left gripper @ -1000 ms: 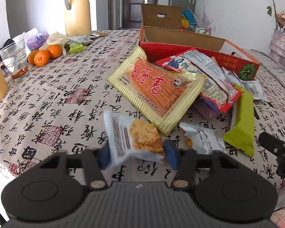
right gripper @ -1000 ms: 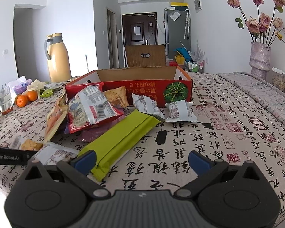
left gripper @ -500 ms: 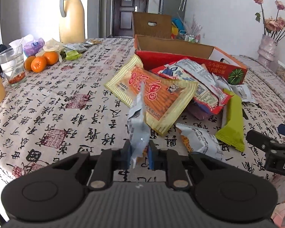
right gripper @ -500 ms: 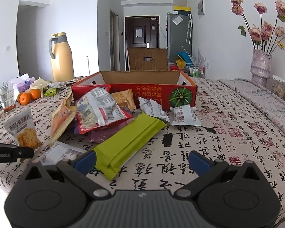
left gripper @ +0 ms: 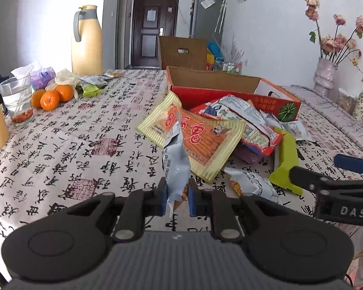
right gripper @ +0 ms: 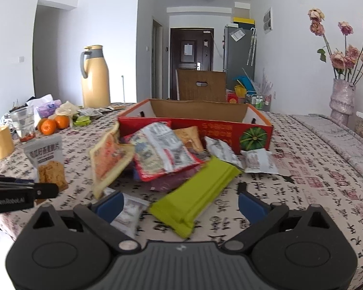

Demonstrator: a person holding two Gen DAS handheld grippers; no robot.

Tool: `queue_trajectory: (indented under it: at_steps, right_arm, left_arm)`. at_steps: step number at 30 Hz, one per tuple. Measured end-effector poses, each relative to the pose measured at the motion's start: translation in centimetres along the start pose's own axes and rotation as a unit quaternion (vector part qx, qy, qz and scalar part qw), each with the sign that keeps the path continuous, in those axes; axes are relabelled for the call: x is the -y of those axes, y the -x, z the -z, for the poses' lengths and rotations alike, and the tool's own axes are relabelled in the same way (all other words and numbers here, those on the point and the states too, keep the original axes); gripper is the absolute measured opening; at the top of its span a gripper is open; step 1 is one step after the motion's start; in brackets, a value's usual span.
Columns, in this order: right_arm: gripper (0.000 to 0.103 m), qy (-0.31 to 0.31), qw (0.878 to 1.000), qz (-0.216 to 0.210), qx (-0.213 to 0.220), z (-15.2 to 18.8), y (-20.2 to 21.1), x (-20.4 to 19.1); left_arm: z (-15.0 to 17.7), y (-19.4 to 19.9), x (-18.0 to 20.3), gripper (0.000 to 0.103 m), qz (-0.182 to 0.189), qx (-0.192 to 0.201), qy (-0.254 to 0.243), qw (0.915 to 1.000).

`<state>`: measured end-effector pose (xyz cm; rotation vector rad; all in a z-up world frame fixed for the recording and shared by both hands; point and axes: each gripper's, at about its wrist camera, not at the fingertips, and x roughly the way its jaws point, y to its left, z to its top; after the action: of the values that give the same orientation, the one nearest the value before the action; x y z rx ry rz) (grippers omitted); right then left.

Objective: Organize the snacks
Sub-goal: 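Grasp a silver snack packet with the left tool while the right tool grasps a white cake, then carry the silver packet and white cake over the cardboard box with both tools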

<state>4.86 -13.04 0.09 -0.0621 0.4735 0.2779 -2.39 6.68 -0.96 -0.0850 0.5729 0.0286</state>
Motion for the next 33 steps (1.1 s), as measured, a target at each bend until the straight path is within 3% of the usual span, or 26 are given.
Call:
queue_trajectory:
  at_steps: [3, 6, 12, 21, 24, 33]
  right_arm:
    - [0.093, -0.003, 1.0, -0.009, -0.001, -0.4, 0.0, -1.0]
    - [0.076, -0.006, 1.0, -0.026, -0.009, -0.7, -0.3, -2.2]
    - [0.053, -0.018, 0.997, -0.047, -0.051, -0.4, -2.2, -3.9]
    - [0.045, -0.019, 0.995, -0.043, -0.09, 0.4, -4.5, -5.6]
    - [0.04, -0.018, 0.995, -0.043, -0.089, 0.4, -4.6, -5.7]
    - [0.04, -0.011, 0.997, -0.045, -0.066, 0.1, -3.6, -5.8]
  left_arm:
    - [0.0, 0.5, -0.6, 0.017, 0.006, 0.009, -0.002, 0.9999]
    - [-0.1, 0.8, -1.4, 0.017, 0.009, 0.017, -0.001, 0.9998]
    - [0.0, 0.7, -2.5, 0.017, 0.015, 0.022, -0.005, 0.9996]
    - [0.4, 0.3, -3.2, 0.017, 0.033, 0.024, -0.011, 0.9991]
    - [0.4, 0.2, -3.3, 0.017, 0.037, 0.023, -0.011, 0.999]
    - [-0.1, 0.4, -2.9, 0.017, 0.041, 0.027, -0.013, 0.9987]
